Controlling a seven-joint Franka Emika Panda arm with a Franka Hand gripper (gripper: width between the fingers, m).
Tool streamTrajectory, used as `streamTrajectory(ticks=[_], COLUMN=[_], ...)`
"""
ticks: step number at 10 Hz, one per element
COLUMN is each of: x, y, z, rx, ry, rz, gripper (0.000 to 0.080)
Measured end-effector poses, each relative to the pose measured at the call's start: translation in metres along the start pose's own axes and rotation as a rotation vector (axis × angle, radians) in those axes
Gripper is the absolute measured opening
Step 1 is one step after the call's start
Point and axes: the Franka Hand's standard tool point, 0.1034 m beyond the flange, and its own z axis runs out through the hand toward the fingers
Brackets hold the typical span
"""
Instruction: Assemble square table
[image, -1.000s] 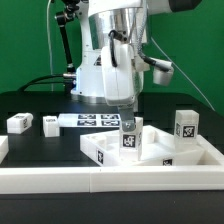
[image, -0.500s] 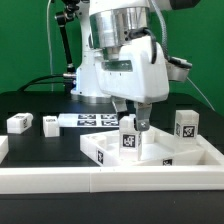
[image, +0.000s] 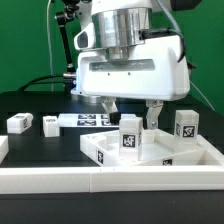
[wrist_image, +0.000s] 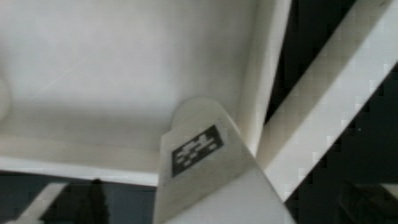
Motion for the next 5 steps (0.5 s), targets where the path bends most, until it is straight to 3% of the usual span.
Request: streamTrajectory(ticks=[5], x=[0.0032], y=[0.0002], z=[-0.0016], rx=[-0.018], ry=[0.013], rz=[-0.389], gripper=[0.0649])
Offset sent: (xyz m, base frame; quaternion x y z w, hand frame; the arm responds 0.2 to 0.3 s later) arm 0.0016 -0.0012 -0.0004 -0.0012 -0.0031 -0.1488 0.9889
